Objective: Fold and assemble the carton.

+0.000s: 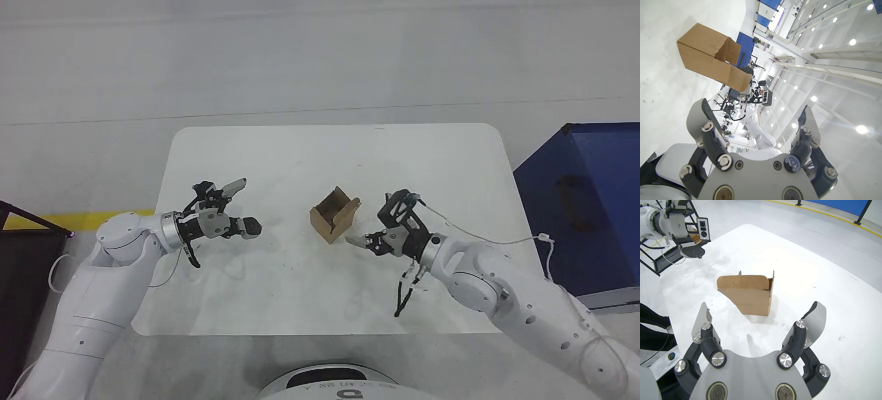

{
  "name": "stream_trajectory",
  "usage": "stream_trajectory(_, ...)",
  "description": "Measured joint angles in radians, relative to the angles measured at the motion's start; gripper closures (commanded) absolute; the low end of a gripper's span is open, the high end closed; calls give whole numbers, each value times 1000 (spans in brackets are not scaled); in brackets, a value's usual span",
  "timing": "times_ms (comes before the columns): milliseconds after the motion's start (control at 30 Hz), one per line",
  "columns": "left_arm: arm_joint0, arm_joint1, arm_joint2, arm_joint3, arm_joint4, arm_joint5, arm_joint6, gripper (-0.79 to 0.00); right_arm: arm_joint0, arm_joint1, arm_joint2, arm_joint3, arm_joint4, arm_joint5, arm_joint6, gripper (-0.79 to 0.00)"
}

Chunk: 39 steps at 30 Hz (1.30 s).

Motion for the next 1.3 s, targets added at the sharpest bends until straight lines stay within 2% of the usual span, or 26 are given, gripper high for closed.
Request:
stream_trajectory(100,0,0,0,0,0,0,0,-785,-26,-10,-13,14,13,4,-44,-785)
stream_trajectory(233,0,0,0,0,0,0,0,-785,-14,-44,-62,54,16,45,-109,-785)
stream_trajectory(300,0,0,0,0,0,0,0,-785,-2,-62,-85,73,13,79,-135,-754)
stream_trajectory(467,0,0,0,0,0,0,0,-785,42,-110,-139,130,27,91,-192,-785)
stream_trajectory(633,0,0,0,0,0,0,0,-785,94,-152,-183,179,39,60,-178,-736)
stream_trajectory(700,0,0,0,0,0,0,0,-785,105,-164,-190,195,45,62,-185,-693)
stream_trajectory(767,0,0,0,0,0,0,0,-785,108,-175,-189,210,58,68,-206,-616)
stream_trajectory(867,0,0,0,0,0,0,0,-785,97,-183,-173,232,79,71,-242,-533)
stream_trajectory(967,0,0,0,0,0,0,0,-785,78,-182,-146,240,80,67,-257,-486)
stream_trajectory(1200,0,0,0,0,0,0,0,-785,16,-162,-51,228,71,44,-256,-434)
stream_trajectory(1300,0,0,0,0,0,0,0,-785,-13,-155,-14,208,58,43,-251,-456)
